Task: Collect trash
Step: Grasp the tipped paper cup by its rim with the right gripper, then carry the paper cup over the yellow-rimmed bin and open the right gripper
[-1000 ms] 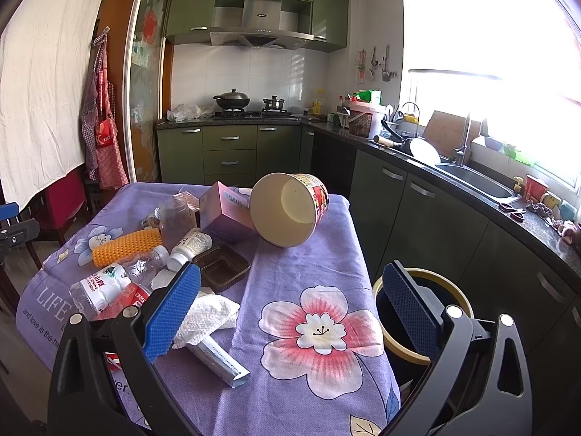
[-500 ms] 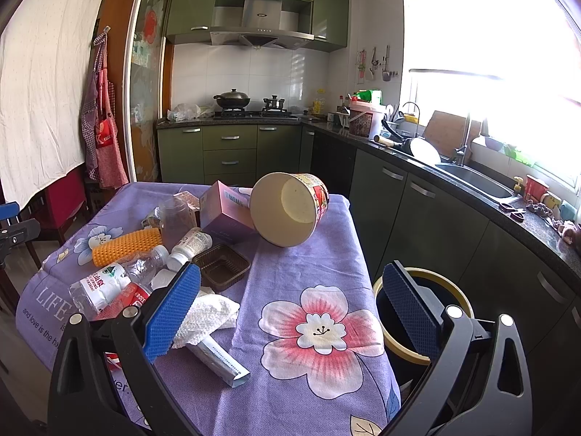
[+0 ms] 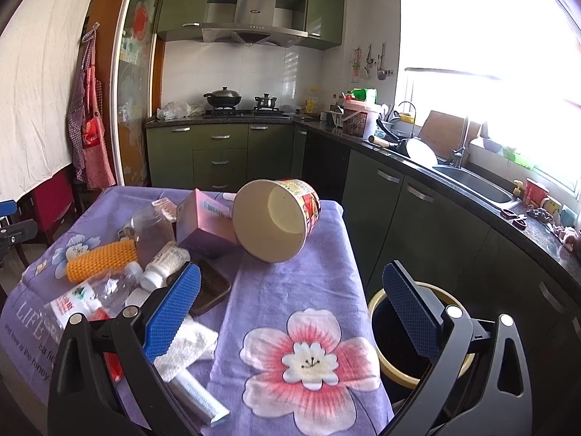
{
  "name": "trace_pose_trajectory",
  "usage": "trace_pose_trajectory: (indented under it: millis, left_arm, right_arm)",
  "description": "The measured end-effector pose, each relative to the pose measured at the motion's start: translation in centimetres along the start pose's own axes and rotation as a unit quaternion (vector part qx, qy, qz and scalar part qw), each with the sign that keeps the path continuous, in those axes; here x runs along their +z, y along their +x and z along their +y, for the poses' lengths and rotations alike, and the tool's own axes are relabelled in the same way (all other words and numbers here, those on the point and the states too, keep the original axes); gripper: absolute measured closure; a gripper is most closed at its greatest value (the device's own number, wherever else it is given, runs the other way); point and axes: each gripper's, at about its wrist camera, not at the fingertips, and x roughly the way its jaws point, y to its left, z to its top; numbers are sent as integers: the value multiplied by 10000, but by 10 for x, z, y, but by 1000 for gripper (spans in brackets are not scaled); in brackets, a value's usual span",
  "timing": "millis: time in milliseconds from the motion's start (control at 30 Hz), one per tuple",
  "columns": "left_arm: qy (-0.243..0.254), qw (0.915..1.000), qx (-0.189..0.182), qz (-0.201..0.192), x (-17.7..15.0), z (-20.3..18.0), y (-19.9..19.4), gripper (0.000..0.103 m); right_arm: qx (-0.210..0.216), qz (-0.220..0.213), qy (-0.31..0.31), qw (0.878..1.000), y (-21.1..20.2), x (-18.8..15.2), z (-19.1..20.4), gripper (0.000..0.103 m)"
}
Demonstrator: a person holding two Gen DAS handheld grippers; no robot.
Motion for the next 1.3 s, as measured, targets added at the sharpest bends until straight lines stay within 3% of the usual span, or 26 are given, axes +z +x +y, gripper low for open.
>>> trace_pose_trajectory:
  millis: [133, 200, 267, 367, 467, 633, 700, 767, 900, 1100, 1300]
  left_arm:
    - [63, 9999, 93, -82, 25, 4, 32, 6]
    - [5, 9999, 38, -106, 35, 8, 47, 6]
    - [-44, 9999, 11, -107, 43, 10, 63, 6]
    - [-64, 10000, -31, -67, 52, 11, 88, 6]
    - [-81, 9999, -100, 30, 55, 12, 110, 6]
    - [-207, 9993, -244, 166, 52, 14, 132, 6]
    - [-209, 9991, -280, 221, 50, 15, 139, 6]
    - [-196, 9990, -303, 269, 48, 15, 143, 6]
    - [-197, 9988, -350, 279, 46, 15, 146, 6]
    - [-207, 9989, -362, 226, 44, 18, 145, 6]
    - [-246, 9988, -395, 172, 42, 19, 140, 6]
  right_arm:
    - [187, 265, 174, 9993, 54, 22, -7, 4]
    - [171, 334, 124, 9992, 81, 29, -4, 10]
    - [0, 464, 32, 9989, 111, 34, -1, 30]
    - [-192, 662, 5, 9976, 154, 37, 1, 40]
    - [-374, 894, 7, 9953, 190, 36, -1, 60]
    - [-615, 1102, -29, 9920, 233, 39, -4, 62]
    - [-702, 1113, -56, 9913, 244, 41, -5, 69]
    - [-854, 1100, -58, 9902, 251, 42, -8, 90]
    - [-881, 1227, -15, 9885, 259, 48, -17, 96]
    - [-467, 1659, 458, 9840, 263, 75, -55, 99]
    - [134, 2658, 1233, 9560, 248, 97, -132, 99]
